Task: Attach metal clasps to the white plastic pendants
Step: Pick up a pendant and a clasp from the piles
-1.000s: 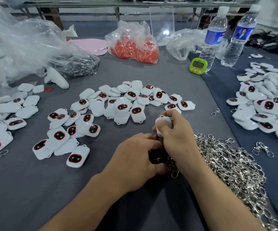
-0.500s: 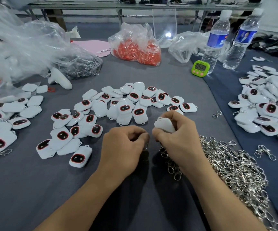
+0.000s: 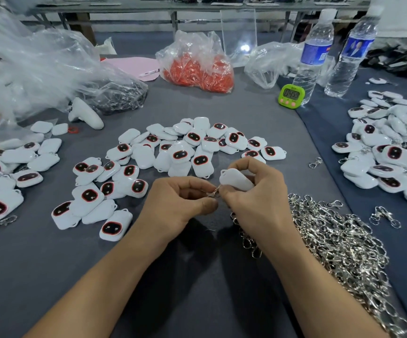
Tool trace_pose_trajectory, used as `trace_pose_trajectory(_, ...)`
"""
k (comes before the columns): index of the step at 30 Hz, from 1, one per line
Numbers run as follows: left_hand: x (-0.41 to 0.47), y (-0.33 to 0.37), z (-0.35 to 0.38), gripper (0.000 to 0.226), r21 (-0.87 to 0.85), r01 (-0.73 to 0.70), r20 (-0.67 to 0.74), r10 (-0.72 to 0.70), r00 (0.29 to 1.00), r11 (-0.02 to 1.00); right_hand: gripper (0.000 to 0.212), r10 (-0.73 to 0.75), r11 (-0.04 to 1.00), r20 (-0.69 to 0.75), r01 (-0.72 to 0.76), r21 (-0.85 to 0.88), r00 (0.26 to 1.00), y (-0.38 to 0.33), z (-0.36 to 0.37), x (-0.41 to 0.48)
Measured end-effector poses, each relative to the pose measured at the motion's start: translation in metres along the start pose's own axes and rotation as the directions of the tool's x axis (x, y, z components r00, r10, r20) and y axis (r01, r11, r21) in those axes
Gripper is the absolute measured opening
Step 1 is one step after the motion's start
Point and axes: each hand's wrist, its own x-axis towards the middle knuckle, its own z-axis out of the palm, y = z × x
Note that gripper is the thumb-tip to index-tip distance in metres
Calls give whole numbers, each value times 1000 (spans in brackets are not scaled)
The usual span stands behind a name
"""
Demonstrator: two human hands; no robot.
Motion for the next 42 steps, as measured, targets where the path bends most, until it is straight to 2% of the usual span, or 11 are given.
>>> trace_pose_trajectory(4, -3, 0, 4, 24, 88, -76, -77, 83, 994, 993, 22, 25, 1000, 1, -25, 12, 1000, 0, -2, 1)
trace_pose_trajectory(9, -6, -3, 3, 19, 295, -134, -126, 177, 976, 946, 28, 53, 998, 38, -51, -38, 998, -1, 0, -1)
trace_pose_trajectory(14, -8, -4, 9, 18, 447, -191, -136, 278, 951, 874, 21, 95, 988, 48, -88, -129, 994, 0, 0, -4)
trace_pose_trajectory(18, -4, -4, 7, 23, 427, -213, -118, 288, 950, 879, 20, 91, 987, 31, -86, -139, 995, -2, 2, -5)
trace_pose_trajectory(23, 0, -7, 5, 18, 407, -170, -115, 235, 965, 897, 21, 45, 982, 46, -36, -184, 998, -3, 1, -5)
trace_pose_trajectory(33, 2, -10, 4, 16, 455, -170, -28, 205, 978, 874, 28, 50, 990, 66, -40, -135, 997, -2, -2, -5)
trace_pose_trajectory(39, 1, -6, 2, 11, 361, -152, -43, 180, 983, 920, 25, 146, 985, 118, -156, 75, 982, -3, 1, -1)
trace_pose_trajectory(42, -1, -4, 3, 7, 380, -213, -92, 266, 960, 900, 28, 194, 961, 109, -211, 178, 975, -5, 3, 0)
